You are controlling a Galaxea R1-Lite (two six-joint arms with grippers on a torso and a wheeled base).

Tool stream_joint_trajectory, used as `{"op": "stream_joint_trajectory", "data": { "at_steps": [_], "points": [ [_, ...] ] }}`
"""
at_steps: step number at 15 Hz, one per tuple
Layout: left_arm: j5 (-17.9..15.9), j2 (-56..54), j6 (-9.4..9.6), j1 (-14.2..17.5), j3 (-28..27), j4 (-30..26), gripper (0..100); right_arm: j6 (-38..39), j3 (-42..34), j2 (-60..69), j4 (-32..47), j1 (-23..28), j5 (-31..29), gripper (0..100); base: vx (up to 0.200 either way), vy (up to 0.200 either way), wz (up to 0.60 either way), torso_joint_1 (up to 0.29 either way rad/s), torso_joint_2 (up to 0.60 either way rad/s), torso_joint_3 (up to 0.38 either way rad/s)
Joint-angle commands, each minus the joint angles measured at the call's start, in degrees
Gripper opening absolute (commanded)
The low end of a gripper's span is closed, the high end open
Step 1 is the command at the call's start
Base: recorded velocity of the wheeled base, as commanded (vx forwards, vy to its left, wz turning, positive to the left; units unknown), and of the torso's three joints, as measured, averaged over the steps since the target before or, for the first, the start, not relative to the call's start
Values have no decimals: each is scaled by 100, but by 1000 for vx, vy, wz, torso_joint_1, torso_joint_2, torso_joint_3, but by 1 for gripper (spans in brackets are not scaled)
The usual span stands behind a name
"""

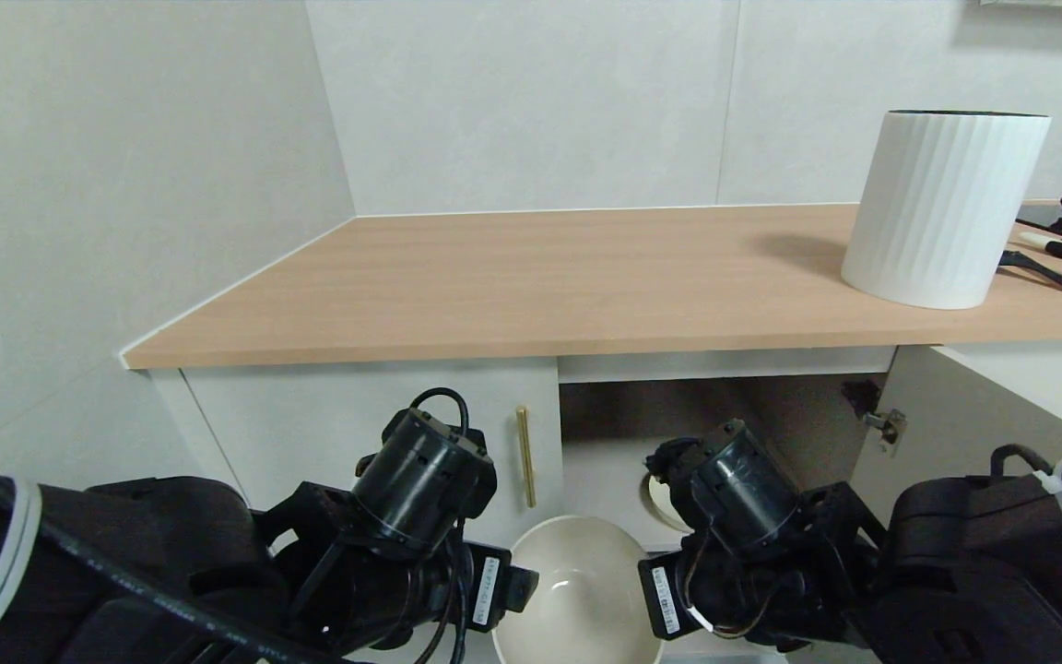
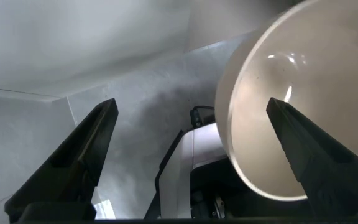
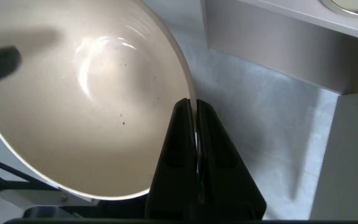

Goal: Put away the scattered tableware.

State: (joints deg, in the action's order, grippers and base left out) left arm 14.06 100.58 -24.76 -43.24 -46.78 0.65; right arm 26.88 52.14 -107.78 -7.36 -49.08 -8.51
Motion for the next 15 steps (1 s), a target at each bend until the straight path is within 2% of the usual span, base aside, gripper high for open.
{"op": "stream_joint_trajectory", "data": {
  "at_steps": [1, 4, 6, 7, 9, 11, 13, 15],
  "points": [
    [-8, -65, -3, 0, 2, 6, 100, 28, -11, 64, -20, 65, -19, 0, 0, 0, 0, 0, 0, 0],
    [-26, -285, -29, 9, -7, 41, 100, 37, -28, -130, -20, 364, -37, 0, 0, 0, 0, 0, 0, 0],
    [-43, -487, -231, 17, -51, 58, 100, 45, -11, -261, -37, 566, -37, 0, 0, 0, 0, 0, 0, 0],
    [-43, -522, -231, 26, -51, 58, 100, 81, -11, -305, -125, 645, -37, 0, 0, 0, 0, 0, 0, 0],
    [-43, -540, -240, 35, -60, 58, 100, 450, -134, -490, -521, 918, -195, 0, 0, 0, 0, 0, 0, 0],
    [-43, -540, -240, 35, -60, 58, 100, 511, -151, -771, -925, 1331, -283, 0, 0, 0, 0, 0, 0, 0],
    [-43, -540, -240, 44, -51, 50, 100, 538, -125, -1088, -1294, 1533, -318, 0, 0, 0, 0, 0, 0, 0],
    [-43, -540, -240, 53, -51, 58, 100, 573, -99, -1509, -1900, 1849, -599, 0, 0, 0, 0, 0, 0, 0]
  ]
}}
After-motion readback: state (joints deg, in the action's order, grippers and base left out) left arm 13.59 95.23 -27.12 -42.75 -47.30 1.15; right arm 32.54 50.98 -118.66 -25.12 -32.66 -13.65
